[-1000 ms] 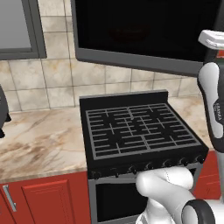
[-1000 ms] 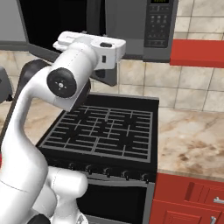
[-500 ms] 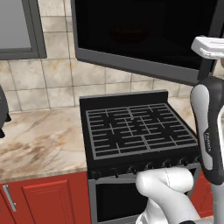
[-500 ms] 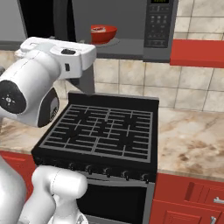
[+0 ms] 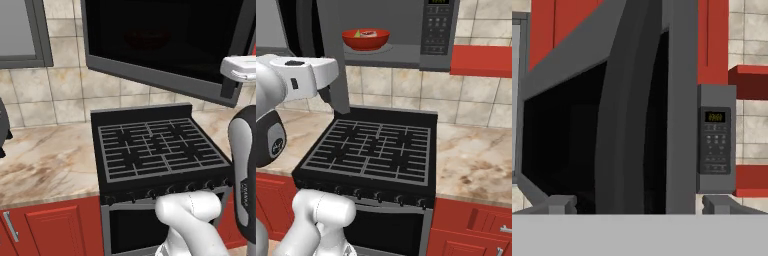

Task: The microwave is finished heating the steak and lemon wedge. Take the bowl containing the food and place it on the dining counter.

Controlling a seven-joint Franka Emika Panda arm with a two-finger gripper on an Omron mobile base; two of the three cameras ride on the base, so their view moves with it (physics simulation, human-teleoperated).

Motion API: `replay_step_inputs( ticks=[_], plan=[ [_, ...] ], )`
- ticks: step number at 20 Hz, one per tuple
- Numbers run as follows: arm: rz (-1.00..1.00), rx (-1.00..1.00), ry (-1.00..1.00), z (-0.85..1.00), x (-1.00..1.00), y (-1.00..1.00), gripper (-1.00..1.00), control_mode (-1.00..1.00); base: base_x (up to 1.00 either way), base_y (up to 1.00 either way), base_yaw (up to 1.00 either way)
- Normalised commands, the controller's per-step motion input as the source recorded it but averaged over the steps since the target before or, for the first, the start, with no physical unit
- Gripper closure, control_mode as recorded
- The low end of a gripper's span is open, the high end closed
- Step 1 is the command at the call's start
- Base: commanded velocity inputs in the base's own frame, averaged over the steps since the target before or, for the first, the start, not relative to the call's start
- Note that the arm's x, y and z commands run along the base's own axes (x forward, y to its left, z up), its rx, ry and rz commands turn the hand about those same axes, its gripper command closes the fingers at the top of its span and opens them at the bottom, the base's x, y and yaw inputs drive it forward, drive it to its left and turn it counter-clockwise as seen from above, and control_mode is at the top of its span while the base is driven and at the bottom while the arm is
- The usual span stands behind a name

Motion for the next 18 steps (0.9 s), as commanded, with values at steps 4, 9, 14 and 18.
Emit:
replay_step_inputs(
  ticks=[4,9,14,18],
  plan=[
    [0.0,-0.03,0.0,0.0,0.0,0.03,-1.0,-1.0,0.0,0.0,0.0],
    [0.0,0.0,0.0,0.0,-0.58,-0.39,-1.0,-1.0,0.0,0.0,0.0],
    [-0.01,0.13,0.04,0.0,-0.94,-0.99,-1.0,-1.0,0.0,0.0,0.0],
    [0.04,0.34,0.0,-0.01,-0.25,-1.0,-1.0,-1.0,0.0,0.0,0.0]
  ],
)
